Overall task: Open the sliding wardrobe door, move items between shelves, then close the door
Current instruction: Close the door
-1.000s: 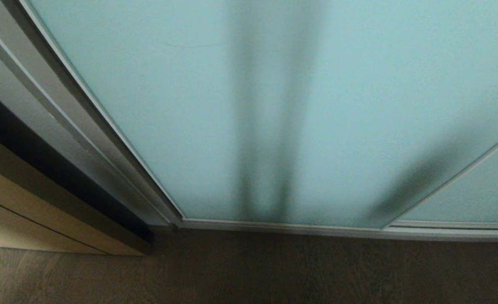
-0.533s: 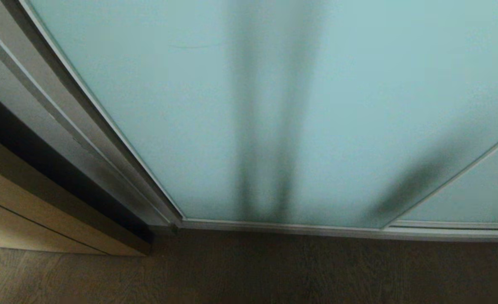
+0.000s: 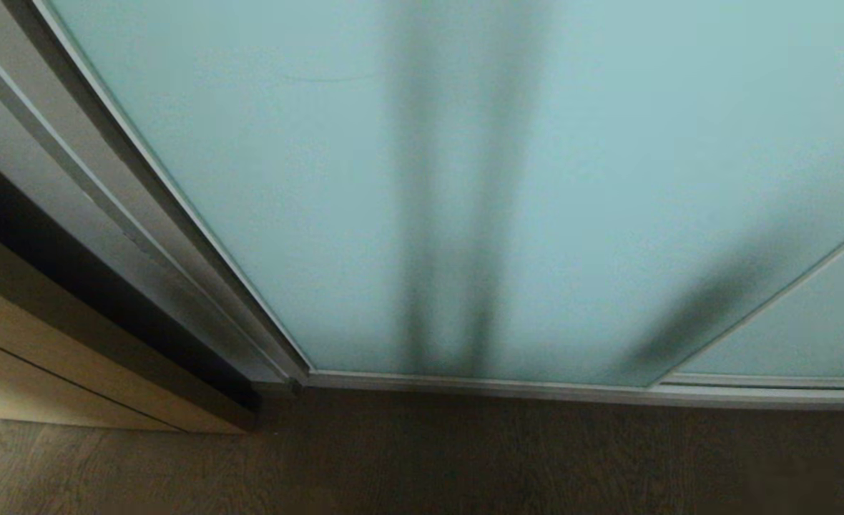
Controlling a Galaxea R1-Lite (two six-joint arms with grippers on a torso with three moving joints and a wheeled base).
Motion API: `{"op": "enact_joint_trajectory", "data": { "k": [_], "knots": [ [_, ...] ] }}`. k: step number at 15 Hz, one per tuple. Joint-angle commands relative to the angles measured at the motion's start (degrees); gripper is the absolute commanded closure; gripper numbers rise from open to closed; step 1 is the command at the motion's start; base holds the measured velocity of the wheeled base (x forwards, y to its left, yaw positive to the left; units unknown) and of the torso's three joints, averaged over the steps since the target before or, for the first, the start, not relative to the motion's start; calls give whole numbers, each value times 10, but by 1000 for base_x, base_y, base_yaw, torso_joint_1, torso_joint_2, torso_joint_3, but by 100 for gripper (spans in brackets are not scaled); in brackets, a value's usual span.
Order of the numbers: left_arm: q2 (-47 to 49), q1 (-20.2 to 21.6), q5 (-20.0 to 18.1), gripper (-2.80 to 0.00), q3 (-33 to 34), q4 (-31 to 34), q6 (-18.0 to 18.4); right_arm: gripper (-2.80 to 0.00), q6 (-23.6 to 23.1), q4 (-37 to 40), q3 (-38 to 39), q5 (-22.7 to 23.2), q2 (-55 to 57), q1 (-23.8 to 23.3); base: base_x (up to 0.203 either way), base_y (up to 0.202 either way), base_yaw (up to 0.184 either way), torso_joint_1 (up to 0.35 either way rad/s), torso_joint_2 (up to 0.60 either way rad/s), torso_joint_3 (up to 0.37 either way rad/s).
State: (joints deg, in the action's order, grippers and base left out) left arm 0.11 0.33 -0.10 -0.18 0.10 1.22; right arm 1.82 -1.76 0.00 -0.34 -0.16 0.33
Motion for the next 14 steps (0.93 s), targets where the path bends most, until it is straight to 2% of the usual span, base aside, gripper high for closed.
{"op": "enact_joint_trajectory", "data": {
  "k": [1,7,9,12,14],
  "knots": [
    [1,0,0,0,0,0,0,0,0,0,0,0,1,0,0,0,0,0,0,0],
    [1,0,1,0,1,0,7,0,0,0,0,0,1,0,0,0,0,0,0,0],
    [1,0,0,0,0,0,-1,0,0,0,0,0,1,0,0,0,0,0,0,0],
    [1,0,0,0,0,0,9,0,0,0,0,0,1,0,0,0,0,0,0,0],
    [3,0,0,0,-41,-9,14,0,0,0,0,0,1,0,0,0,0,0,0,0]
  ]
}}
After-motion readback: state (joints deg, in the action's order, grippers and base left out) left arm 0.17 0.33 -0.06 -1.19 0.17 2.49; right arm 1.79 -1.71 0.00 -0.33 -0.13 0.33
